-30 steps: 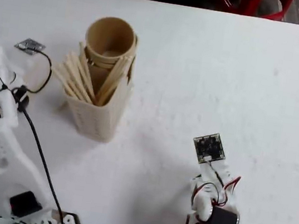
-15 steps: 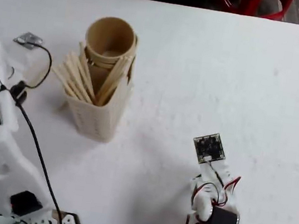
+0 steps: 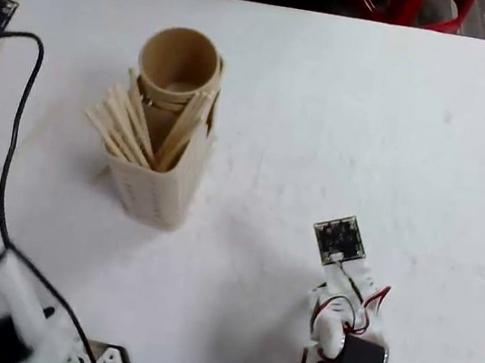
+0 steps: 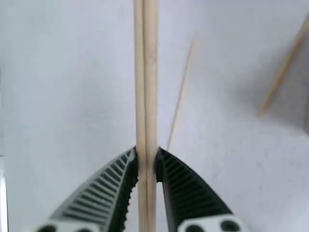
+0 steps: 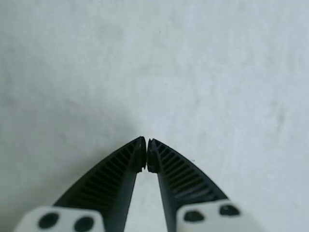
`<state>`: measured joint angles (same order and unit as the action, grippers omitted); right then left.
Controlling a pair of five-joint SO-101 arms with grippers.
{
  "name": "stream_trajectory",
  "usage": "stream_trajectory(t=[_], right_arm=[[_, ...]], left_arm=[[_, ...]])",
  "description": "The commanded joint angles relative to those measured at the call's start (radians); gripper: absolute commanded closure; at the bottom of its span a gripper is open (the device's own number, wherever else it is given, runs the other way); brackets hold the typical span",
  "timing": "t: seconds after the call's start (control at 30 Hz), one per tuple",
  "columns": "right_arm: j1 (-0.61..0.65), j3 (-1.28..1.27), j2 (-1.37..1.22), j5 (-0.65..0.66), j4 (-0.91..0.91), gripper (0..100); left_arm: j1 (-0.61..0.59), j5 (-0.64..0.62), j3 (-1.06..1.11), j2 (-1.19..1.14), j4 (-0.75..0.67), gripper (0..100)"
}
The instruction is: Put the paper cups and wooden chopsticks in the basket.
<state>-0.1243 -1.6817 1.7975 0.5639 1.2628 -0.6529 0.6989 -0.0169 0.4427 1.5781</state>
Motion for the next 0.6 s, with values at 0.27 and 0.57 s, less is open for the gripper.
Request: stream_trajectory(t=[0.27, 0.57], right_arm=[[-0.004, -0.009, 0.007, 0.003, -0.016, 98.0], [-0.004, -0.009, 0.007, 0.003, -0.016, 98.0]], left_arm=[[0.498, -0.377, 0.180, 0.682, -0.296, 98], [0.690, -0.624, 0.241, 0.556, -0.546, 98]])
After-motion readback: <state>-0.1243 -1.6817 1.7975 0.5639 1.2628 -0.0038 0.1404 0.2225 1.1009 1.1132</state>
